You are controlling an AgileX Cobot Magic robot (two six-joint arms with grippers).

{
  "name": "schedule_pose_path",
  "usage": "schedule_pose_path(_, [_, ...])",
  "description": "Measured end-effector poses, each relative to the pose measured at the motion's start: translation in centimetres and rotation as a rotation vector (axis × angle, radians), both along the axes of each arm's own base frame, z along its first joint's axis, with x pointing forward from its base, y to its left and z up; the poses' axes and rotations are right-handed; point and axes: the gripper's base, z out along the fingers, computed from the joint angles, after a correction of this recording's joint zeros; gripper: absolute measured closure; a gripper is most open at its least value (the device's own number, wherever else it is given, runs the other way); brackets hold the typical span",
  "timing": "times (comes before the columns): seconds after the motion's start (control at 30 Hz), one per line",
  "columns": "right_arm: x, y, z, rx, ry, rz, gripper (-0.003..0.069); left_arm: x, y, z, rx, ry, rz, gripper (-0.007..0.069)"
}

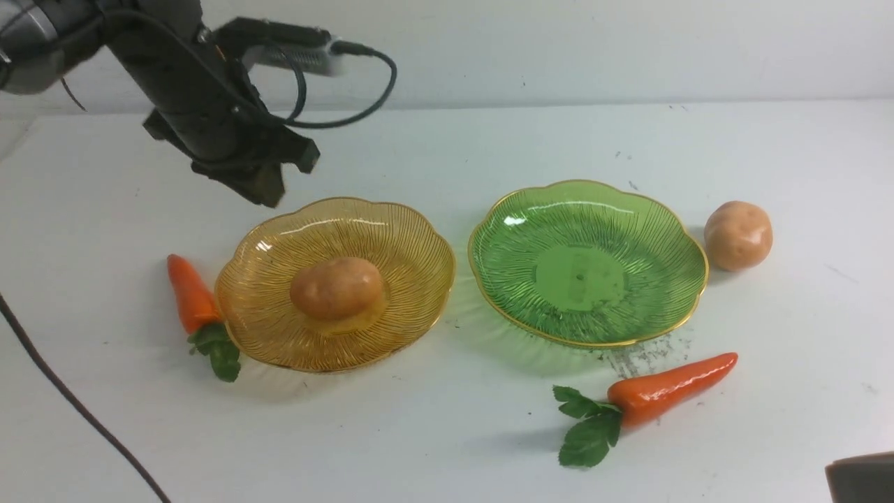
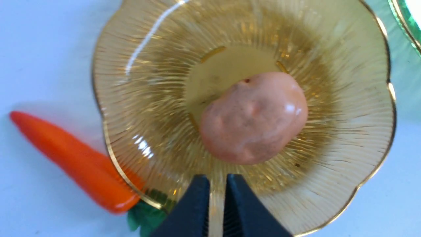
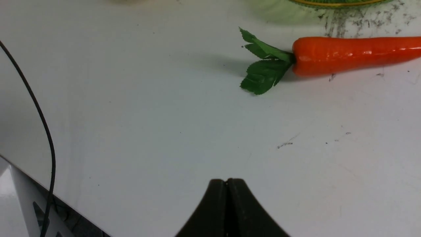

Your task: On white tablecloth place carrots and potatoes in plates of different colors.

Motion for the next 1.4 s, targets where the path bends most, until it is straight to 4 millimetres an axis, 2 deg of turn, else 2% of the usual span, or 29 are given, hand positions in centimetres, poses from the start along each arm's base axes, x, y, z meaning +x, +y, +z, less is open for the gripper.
schedule_pose_path(0.13, [0.0, 0.0, 0.0, 0.0, 0.0, 0.0, 0.0673, -3.0, 1.4, 2.0, -0.005, -0.017, 0.096, 0.0627])
schedule_pose_path(0.17, [0.0, 0.0, 0.0, 0.0, 0.0, 0.0, 0.0673, -3.2, 1.4, 2.1, -0.004, -0.016, 0.098, 0.0628])
schedule_pose_path(0.27, [0.1, -0.1, 0.0, -0.008, 0.008, -0.012, 0.0673, -6.9, 2.2, 2.1, 0.001, 0.014, 0.121, 0.0628])
schedule_pose_path(0.4, [0.9, -0.4, 0.8, -0.04, 0.038, -0.048, 0.0673, -10.4, 2.5, 1.5, -0.018, 0.057, 0.132, 0.0628])
schedule_pose_path(0.47, [2.3, -0.6, 1.8, -0.06, 0.069, -0.073, 0.0673, -12.4, 2.7, 1.1, -0.037, 0.075, 0.138, 0.0628])
schedule_pose_path(0.5, [2.4, -0.7, 1.8, -0.06, 0.074, -0.078, 0.0673, -12.6, 2.7, 1.1, -0.041, 0.077, 0.138, 0.0628])
schedule_pose_path(0.53, [3.6, -0.7, 2.2, -0.063, 0.101, -0.091, 0.0673, -14.0, 2.7, 1.0, -0.055, 0.084, 0.128, 0.0628])
schedule_pose_path(0.57, [4.2, -0.7, 2.1, -0.063, 0.118, -0.094, 0.0673, -14.1, 2.8, 0.8, -0.054, 0.089, 0.128, 0.0628])
schedule_pose_path(0.6, [5.4, -0.7, 2.1, -0.058, 0.149, -0.105, 0.0672, -15.3, 2.8, 1.0, -0.064, 0.083, 0.115, 0.0628])
schedule_pose_path(0.67, [7.1, -0.6, 1.6, -0.053, 0.208, -0.119, 0.0669, -16.3, 2.9, 1.0, -0.077, 0.079, 0.107, 0.0628])
schedule_pose_path(0.7, [8.7, -0.5, 0.7, -0.056, 0.279, -0.134, 0.0664, -17.3, 3.0, 1.2, -0.085, 0.067, 0.095, 0.0628])
schedule_pose_path(0.77, [10.5, -0.2, -0.7, -0.089, 0.36, -0.149, 0.0655, -18.5, 3.1, 1.6, -0.089, 0.043, 0.079, 0.0628])
schedule_pose_path(0.9, [12.2, 0.3, -2.1, -0.156, 0.423, -0.181, 0.0627, -19.7, 3.3, 2.2, -0.093, 0.012, 0.064, 0.0628])
schedule_pose_path(0.97, [13.3, 0.7, -2.7, -0.194, 0.428, -0.215, 0.0601, -20.1, 3.3, 2.5, -0.097, -0.004, 0.063, 0.0628])
schedule_pose_path(1.17, [17.8, 3.2, -4.7, -0.328, 0.434, -0.276, 0.0422, -20.6, 3.4, 2.8, -0.099, -0.018, 0.059, 0.0628])
schedule_pose_path(1.2, [18.9, 3.8, -5.2, -0.346, 0.445, -0.287, 0.037, -20.6, 3.4, 2.8, -0.098, -0.017, 0.059, 0.0628])
schedule_pose_path(1.3, [21.0, 4.7, -6.4, -0.355, 0.489, -0.33, 0.025, -20.6, 3.4, 2.8, -0.099, -0.018, 0.059, 0.0628])
schedule_pose_path(1.37, [22.3, 5.1, -7.9, -0.373, 0.559, -0.358, 0.0143, -20.6, 3.4, 2.8, -0.098, -0.016, 0.059, 0.0628])
schedule_pose_path(1.4, [22.4, 5.2, -7.9, -0.373, 0.562, -0.36, 0.0135, -20.6, 3.4, 2.8, -0.098, -0.016, 0.059, 0.0628])
